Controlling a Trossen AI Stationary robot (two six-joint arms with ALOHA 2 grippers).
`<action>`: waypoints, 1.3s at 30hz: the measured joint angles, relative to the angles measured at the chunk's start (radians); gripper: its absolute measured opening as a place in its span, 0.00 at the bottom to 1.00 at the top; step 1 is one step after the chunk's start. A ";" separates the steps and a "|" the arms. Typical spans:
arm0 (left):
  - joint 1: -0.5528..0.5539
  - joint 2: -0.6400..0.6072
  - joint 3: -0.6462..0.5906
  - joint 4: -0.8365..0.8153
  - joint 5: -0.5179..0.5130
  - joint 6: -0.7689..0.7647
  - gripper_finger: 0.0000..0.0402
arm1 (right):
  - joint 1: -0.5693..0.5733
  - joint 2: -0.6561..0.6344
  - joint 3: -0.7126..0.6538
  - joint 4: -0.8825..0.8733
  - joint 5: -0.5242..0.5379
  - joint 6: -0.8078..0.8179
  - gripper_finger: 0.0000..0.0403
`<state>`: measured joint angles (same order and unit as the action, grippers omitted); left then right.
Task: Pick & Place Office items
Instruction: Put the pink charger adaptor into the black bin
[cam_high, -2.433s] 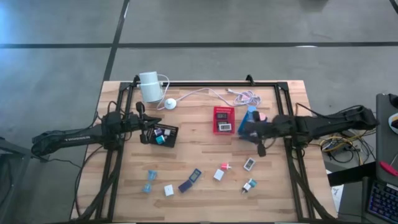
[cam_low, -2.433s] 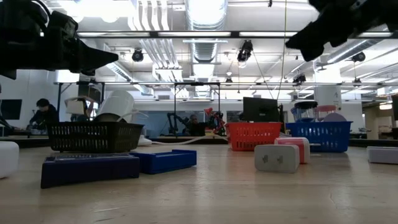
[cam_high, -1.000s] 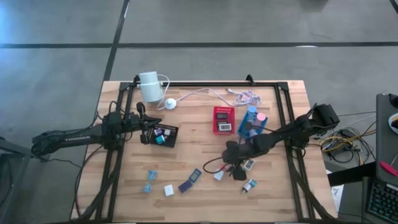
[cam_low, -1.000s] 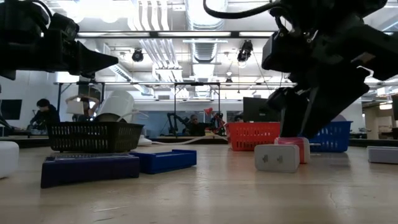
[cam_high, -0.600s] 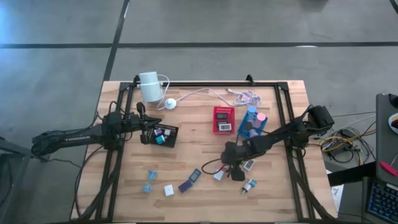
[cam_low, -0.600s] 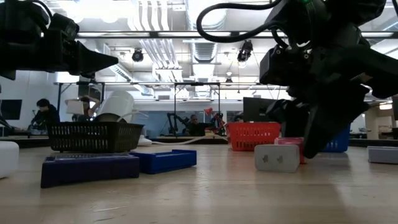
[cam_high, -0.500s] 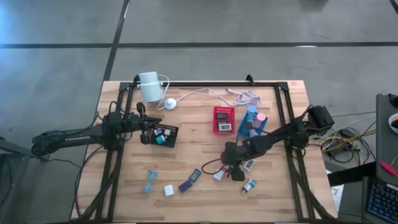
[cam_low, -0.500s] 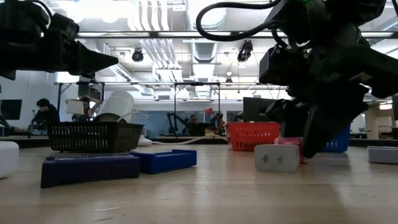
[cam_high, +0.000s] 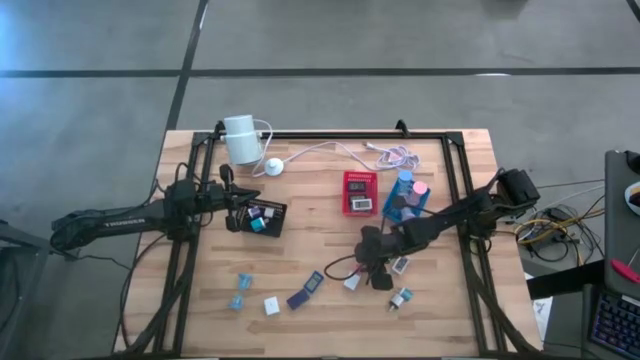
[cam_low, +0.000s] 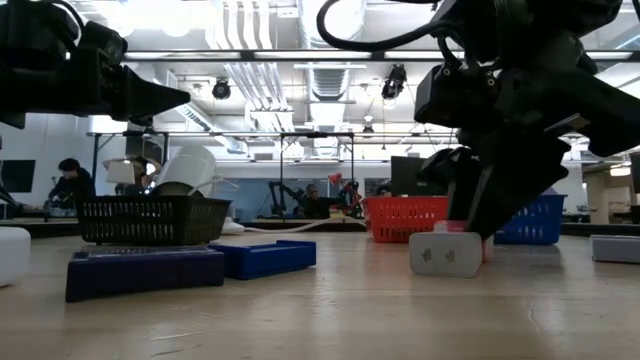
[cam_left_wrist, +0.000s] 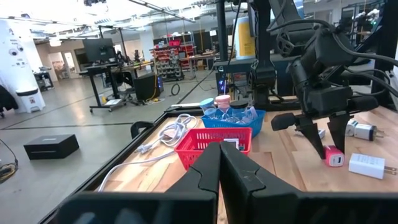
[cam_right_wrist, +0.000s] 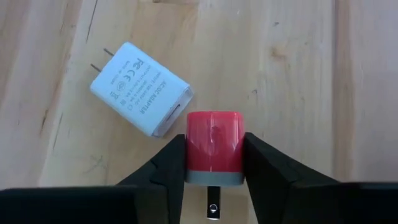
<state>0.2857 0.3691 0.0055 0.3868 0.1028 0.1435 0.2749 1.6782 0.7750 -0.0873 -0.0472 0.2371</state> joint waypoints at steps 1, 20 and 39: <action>0.000 0.000 0.000 0.000 0.000 -0.003 0.03 | 0.001 -0.001 0.000 -0.001 0.005 -0.008 0.30; 0.000 0.000 0.000 0.000 0.000 0.013 0.03 | 0.009 -0.236 -0.001 0.023 0.034 -0.111 0.30; 0.000 0.000 0.000 0.001 0.000 0.013 0.03 | 0.008 -0.737 -0.050 0.094 0.234 -0.309 0.30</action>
<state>0.2855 0.3691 0.0055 0.3878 0.1028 0.1560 0.2832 0.9411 0.7253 0.0069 0.1864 -0.0715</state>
